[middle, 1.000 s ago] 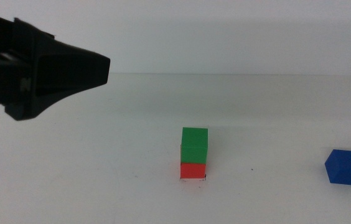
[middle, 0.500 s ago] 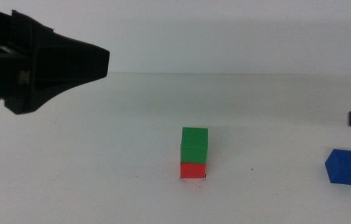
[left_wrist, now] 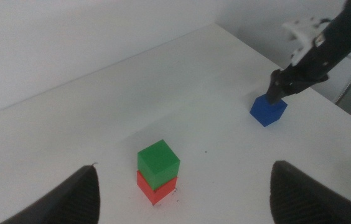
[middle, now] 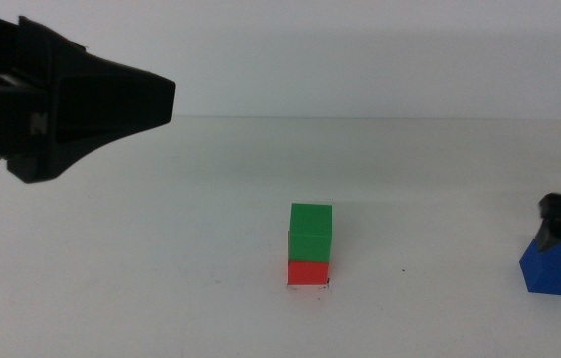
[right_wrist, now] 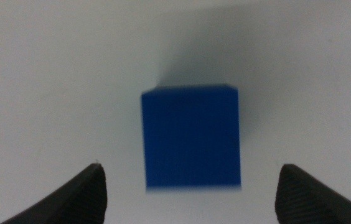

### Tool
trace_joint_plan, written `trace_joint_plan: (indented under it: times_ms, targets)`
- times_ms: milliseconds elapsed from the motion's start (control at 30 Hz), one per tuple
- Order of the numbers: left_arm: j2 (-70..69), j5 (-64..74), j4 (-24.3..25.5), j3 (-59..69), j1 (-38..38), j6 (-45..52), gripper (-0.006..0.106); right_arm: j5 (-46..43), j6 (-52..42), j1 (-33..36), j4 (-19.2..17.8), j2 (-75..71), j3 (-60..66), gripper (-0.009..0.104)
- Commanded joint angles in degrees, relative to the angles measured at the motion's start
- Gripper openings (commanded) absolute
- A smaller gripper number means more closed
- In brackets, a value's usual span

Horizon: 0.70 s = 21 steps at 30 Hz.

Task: Stack red cubes first, then green, then blue cubes in a specific spot.

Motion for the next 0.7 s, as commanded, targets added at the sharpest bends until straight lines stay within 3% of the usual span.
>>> trace_joint_plan:
  times_ms: [0, 200, 300, 367, 433, 600, 633, 667]
  targets:
    - [-0.05, -0.77, -0.14, 0.23, 0.08, -0.22, 0.094, -3.27, -0.02, -0.33, -1.22, 3.35, -0.46, 0.092]
    - [-0.05, -0.77, -0.14, 0.23, 0.08, -0.22, 0.094, -9.52, -0.02, -0.33, -2.19, 10.25, -0.46, 0.084]
    - [-0.05, -0.77, -0.14, 0.23, 0.08, -0.22, 0.094, -11.11, -0.02, -0.33, -3.02, 12.18, -0.46, 0.053]
    - [-0.05, -0.77, -0.14, 0.23, 0.08, -0.22, 0.094, -11.28, -0.19, 0.14, -3.02, 12.38, -0.59, 0.023]
    - [-0.05, -0.77, -0.14, 0.23, 0.08, -0.22, 0.094, -8.45, 0.74, 1.51, -3.19, 11.29, -1.75, 0.005]
    - [-0.05, -0.88, -0.14, 0.23, 0.08, -0.23, 0.094, 1.23, 10.58, 11.07, -5.67, 5.44, -10.11, 0.001]
    - [-0.05, -0.88, -0.14, 0.23, 0.08, -0.23, 0.094, 7.58, 19.87, 17.92, -6.48, 4.95, -16.94, 0.001]
    - [-0.05, -0.88, -0.14, 0.23, 0.08, -0.23, 0.094, 9.46, 22.07, 20.57, -7.18, 5.11, -19.51, 0.001]
